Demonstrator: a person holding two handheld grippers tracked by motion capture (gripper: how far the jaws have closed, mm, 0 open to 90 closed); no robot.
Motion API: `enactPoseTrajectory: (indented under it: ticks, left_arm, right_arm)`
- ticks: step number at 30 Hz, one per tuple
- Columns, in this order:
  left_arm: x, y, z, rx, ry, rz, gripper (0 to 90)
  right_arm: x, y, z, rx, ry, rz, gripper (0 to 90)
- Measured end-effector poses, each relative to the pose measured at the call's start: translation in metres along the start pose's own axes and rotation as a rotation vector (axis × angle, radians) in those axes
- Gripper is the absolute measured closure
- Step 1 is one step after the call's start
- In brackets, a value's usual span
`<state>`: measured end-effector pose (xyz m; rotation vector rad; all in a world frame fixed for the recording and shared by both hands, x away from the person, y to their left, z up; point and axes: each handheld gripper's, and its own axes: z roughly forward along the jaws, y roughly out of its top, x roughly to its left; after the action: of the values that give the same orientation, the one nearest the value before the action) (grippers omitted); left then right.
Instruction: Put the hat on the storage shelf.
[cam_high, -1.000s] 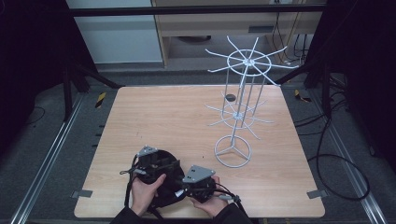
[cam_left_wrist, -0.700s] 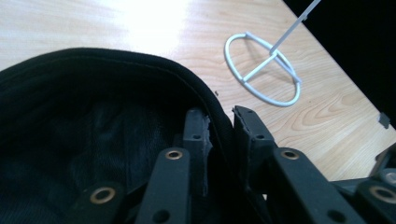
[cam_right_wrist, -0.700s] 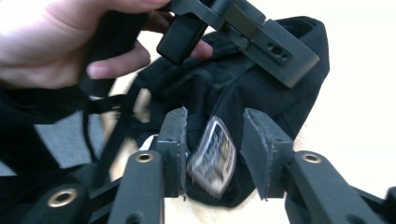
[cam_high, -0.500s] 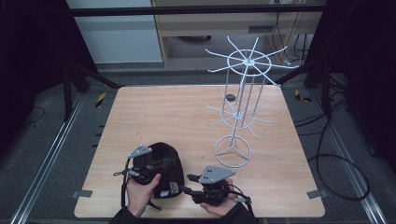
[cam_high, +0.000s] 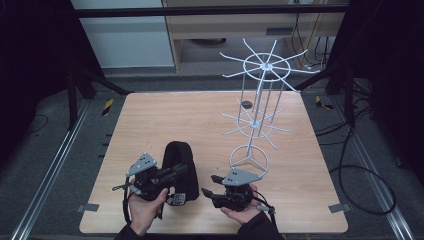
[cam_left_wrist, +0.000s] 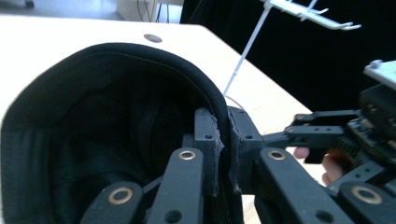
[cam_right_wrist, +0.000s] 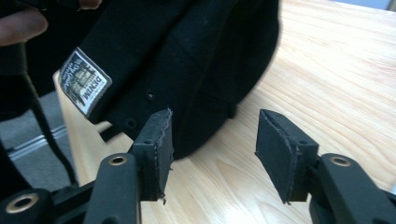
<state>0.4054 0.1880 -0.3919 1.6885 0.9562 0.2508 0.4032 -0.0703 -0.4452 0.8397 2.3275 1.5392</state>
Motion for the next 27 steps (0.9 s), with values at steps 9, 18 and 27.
enactPoseTrajectory:
  ticks: [9, 18, 27]
  left_arm:
    - [-0.004, 0.002, -0.003, -0.042, -0.039, 0.022, 83.4]
    - [-0.005, 0.002, -0.004, -0.057, -0.045, 0.042, 83.4]
    - [0.000, -0.001, -0.012, -0.074, -0.020, 0.076, 82.1]
  right_arm:
    - [0.008, -0.001, 0.017, 0.011, 0.095, 0.024, 51.7]
    - [0.002, 0.002, 0.016, 0.026, 0.122, 0.036, 89.8]
    - [0.002, 0.027, -0.013, -0.011, -0.048, -0.089, 89.9]
